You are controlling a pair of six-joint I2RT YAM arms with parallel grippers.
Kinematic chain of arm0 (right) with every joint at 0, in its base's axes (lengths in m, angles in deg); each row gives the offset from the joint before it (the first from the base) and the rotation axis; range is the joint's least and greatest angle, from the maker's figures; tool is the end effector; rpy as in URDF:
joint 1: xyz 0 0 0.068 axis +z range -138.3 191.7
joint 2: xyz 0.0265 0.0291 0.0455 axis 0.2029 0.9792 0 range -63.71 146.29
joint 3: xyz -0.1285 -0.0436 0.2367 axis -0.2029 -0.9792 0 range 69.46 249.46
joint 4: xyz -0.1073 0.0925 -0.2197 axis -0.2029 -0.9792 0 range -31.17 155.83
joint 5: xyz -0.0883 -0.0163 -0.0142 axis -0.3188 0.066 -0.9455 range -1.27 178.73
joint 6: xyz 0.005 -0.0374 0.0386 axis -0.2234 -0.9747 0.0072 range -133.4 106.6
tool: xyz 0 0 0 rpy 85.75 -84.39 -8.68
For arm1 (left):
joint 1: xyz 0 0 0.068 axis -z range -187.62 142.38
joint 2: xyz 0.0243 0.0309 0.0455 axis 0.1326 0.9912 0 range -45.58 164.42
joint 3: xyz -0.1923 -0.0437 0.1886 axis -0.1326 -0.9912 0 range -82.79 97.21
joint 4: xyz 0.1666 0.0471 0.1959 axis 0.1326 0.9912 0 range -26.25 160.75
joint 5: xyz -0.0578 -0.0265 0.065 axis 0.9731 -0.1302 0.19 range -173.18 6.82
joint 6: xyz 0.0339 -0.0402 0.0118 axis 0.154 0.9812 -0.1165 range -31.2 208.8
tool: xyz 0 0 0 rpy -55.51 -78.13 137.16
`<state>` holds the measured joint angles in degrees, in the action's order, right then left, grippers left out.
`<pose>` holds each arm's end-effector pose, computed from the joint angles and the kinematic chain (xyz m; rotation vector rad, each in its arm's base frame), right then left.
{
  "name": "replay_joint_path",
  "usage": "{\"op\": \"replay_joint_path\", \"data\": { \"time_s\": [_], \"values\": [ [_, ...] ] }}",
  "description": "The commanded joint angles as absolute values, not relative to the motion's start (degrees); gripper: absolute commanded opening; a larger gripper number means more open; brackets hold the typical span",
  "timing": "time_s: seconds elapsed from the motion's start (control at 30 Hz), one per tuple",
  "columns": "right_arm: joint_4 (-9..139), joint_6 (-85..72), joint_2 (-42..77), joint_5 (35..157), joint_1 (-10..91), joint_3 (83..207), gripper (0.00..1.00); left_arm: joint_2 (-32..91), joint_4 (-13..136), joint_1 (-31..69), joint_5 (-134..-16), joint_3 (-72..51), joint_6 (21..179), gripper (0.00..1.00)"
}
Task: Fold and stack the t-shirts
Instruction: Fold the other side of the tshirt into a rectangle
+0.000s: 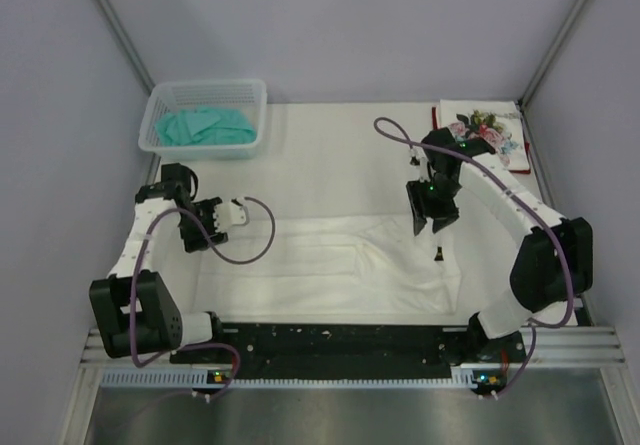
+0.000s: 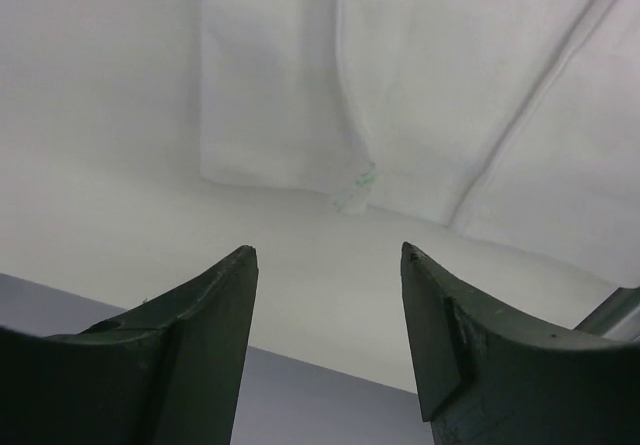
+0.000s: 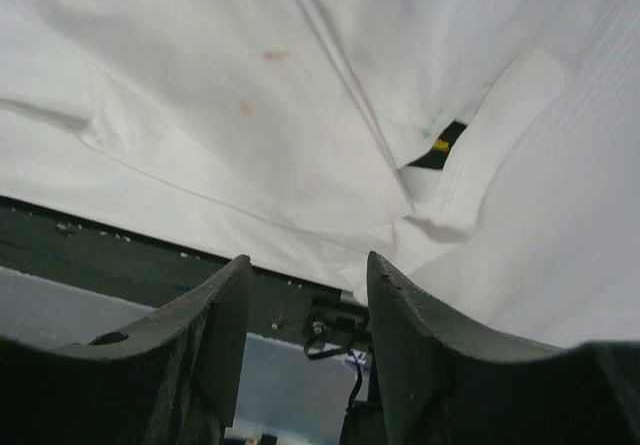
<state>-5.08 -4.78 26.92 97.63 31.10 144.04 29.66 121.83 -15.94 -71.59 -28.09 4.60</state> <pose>0.2629 0.0984 0.2584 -0.2989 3.1030 0.2555 0.2233 0.0253 0.2322 1.7805 2.2370 0.0051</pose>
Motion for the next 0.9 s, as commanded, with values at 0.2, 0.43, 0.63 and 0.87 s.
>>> {"op": "replay_joint_path", "data": {
  "time_s": [0.2,0.43,0.63,0.87],
  "values": [
    [17.5,-3.0,38.7,97.9,32.9,150.3,0.47,35.3,118.1,-16.2,-63.2,-24.3,13.5,0.58],
    [20.9,-3.9,46.7,99.0,33.9,154.3,0.46,41.5,112.4,-16.8,-66.9,-25.5,14.5,0.59],
    [21.0,-4.4,48.5,101.0,34.6,152.2,0.38,43.1,113.1,-16.8,-65.0,-27.2,12.8,0.6],
    [20.8,-4.5,47.9,104.1,34.6,151.6,0.19,44.2,114.2,-16.8,-65.0,-27.7,12.0,0.48]
  ]
}}
